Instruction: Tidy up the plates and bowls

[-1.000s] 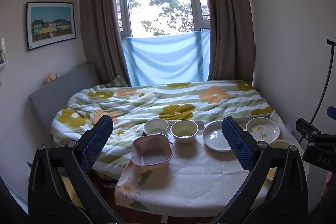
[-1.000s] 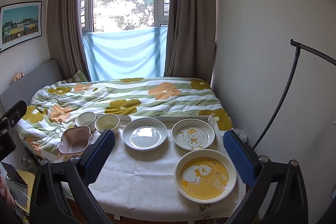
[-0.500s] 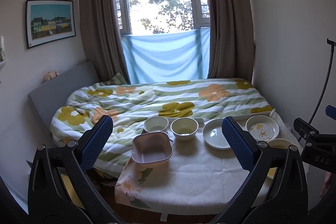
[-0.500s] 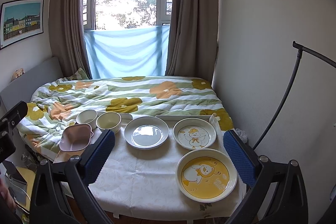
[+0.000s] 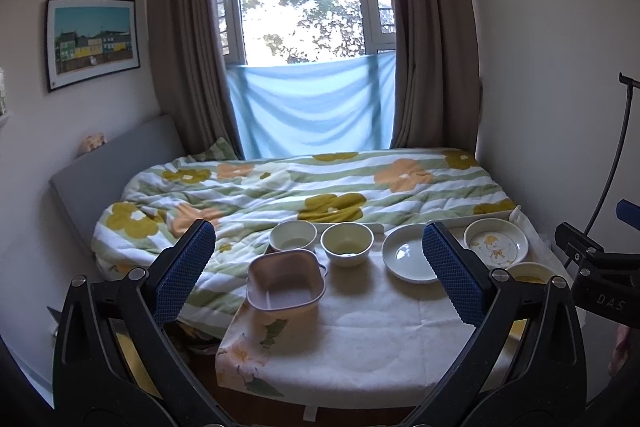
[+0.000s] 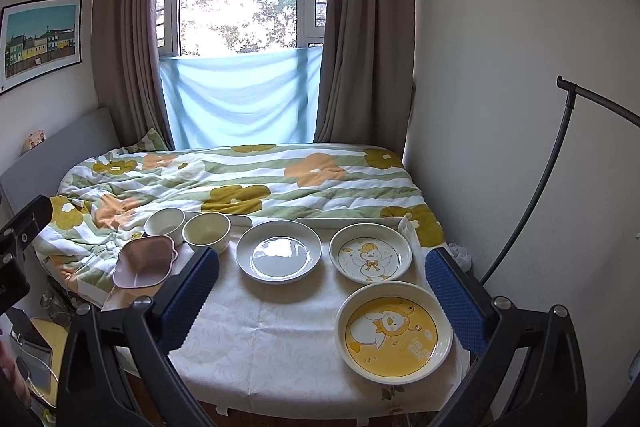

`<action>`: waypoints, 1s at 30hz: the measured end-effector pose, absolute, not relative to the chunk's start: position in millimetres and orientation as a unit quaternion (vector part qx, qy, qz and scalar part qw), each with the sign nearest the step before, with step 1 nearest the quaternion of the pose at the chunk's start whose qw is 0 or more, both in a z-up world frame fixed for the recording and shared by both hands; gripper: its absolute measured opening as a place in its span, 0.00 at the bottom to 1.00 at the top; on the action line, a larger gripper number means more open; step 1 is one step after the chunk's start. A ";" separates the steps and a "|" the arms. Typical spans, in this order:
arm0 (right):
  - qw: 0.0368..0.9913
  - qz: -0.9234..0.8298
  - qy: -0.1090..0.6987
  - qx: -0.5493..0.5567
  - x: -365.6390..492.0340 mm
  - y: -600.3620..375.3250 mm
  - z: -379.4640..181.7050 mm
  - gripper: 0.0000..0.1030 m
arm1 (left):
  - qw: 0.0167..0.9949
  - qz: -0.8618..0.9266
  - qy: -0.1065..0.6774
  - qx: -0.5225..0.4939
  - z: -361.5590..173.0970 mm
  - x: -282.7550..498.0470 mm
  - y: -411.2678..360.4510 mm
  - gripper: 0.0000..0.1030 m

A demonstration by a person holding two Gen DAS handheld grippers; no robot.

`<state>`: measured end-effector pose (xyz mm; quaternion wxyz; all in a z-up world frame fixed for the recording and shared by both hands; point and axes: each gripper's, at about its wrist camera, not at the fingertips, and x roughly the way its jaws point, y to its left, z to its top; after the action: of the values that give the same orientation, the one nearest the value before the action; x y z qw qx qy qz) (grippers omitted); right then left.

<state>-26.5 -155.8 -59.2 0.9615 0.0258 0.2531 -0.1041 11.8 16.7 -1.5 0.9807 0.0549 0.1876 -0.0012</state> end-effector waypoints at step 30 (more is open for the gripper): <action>0.959 -0.127 0.249 0.055 -37.4 -155.3 -57.1 1.00 | 0.975 -0.061 0.203 0.071 -1.5 25.4 27.3 1.00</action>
<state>-37.4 -155.3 -57.1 0.9586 0.0548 0.2491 -0.1267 25.4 27.3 -1.5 0.9747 0.0715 0.2029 -0.0608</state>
